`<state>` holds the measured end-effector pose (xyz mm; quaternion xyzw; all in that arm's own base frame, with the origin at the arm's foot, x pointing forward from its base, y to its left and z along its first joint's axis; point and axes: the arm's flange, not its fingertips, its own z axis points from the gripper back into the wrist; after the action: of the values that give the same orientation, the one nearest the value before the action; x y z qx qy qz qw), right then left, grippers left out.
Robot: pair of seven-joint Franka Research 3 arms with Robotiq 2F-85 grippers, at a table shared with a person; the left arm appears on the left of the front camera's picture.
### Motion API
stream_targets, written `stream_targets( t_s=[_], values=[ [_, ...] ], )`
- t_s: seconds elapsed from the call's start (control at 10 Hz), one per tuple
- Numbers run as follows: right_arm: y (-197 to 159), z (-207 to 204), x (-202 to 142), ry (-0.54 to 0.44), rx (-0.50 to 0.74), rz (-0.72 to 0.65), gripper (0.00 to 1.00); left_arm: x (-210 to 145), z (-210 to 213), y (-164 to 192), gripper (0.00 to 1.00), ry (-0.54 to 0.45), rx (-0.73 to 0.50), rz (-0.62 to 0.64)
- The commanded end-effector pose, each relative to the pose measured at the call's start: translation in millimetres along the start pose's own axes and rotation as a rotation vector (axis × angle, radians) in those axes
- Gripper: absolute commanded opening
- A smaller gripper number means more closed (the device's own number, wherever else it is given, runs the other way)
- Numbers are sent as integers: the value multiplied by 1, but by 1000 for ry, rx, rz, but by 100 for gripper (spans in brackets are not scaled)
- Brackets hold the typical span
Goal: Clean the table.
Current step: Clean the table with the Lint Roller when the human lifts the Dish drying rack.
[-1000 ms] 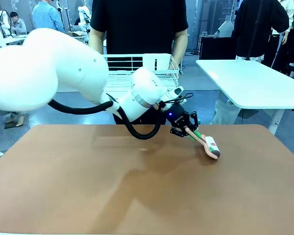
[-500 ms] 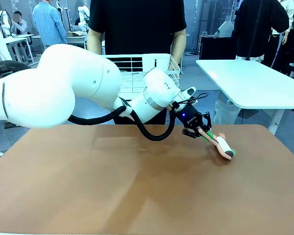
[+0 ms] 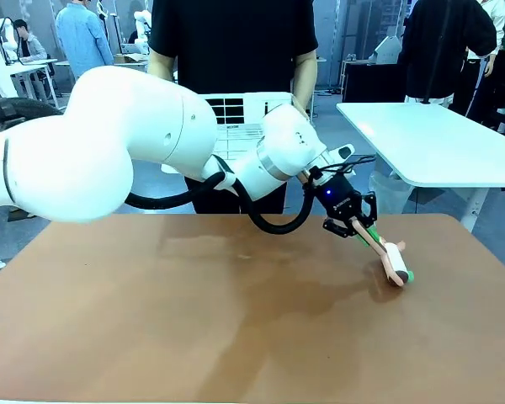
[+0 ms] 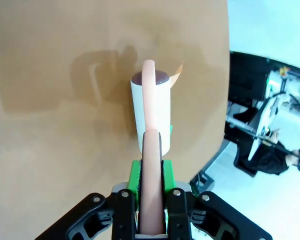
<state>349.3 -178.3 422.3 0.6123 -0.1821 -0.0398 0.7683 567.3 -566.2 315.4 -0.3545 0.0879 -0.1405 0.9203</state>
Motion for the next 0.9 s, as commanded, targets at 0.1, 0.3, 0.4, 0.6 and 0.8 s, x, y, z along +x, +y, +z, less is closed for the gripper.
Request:
stream_targets(
  t_s=[0.1,0.3,0.4,0.6,0.8],
  values=[
    [4,0,0,-4,-2,-5,100,-11,71,-32,21,21,80,49],
    [4,0,0,-4,-2,-5,100,-22,109,-34,21,4,151,78],
    [4,0,0,-4,-2,-5,100,-34,130,-32,21,-13,226,90],
    [4,0,0,-4,-2,-5,100,-84,207,-21,21,-80,366,73],
    [4,0,0,-4,-2,-5,100,-133,299,13,21,-177,453,91]
  ],
)
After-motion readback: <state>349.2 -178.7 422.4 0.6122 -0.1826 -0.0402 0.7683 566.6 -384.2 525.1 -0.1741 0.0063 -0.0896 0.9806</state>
